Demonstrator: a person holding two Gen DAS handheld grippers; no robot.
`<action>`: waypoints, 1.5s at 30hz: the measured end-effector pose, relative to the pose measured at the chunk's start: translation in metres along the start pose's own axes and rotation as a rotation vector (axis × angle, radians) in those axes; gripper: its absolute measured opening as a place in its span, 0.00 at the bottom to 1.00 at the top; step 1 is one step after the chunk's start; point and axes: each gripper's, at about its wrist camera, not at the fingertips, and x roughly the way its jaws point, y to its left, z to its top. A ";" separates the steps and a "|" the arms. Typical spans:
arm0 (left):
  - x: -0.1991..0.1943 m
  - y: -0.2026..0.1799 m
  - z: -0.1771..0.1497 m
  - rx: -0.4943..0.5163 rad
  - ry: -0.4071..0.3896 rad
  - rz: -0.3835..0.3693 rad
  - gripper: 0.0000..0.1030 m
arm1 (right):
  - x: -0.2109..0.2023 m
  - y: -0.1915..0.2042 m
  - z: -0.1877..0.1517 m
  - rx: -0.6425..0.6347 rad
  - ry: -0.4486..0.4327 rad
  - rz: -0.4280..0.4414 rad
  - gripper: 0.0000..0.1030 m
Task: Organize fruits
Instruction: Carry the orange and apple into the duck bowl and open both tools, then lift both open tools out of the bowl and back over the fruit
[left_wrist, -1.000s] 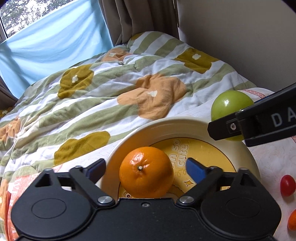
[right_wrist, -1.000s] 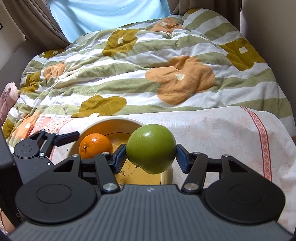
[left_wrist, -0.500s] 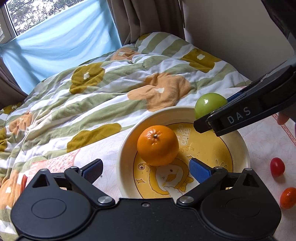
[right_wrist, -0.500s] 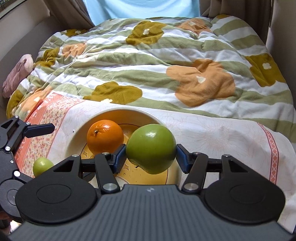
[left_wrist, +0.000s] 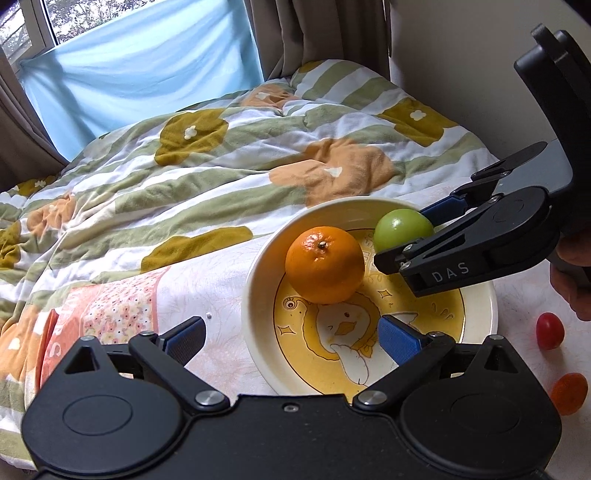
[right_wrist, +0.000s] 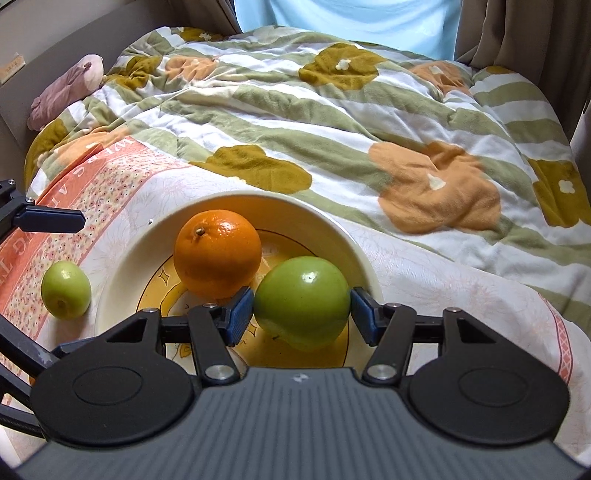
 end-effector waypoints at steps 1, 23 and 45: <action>-0.001 0.001 -0.001 -0.003 -0.001 0.002 0.98 | -0.002 0.000 0.001 -0.006 -0.014 -0.005 0.78; -0.083 0.002 -0.007 -0.085 -0.119 0.052 0.98 | -0.109 0.007 -0.007 0.078 -0.120 -0.057 1.00; -0.177 0.014 -0.078 -0.074 -0.223 0.048 0.98 | -0.214 0.082 -0.075 0.204 -0.242 -0.060 1.00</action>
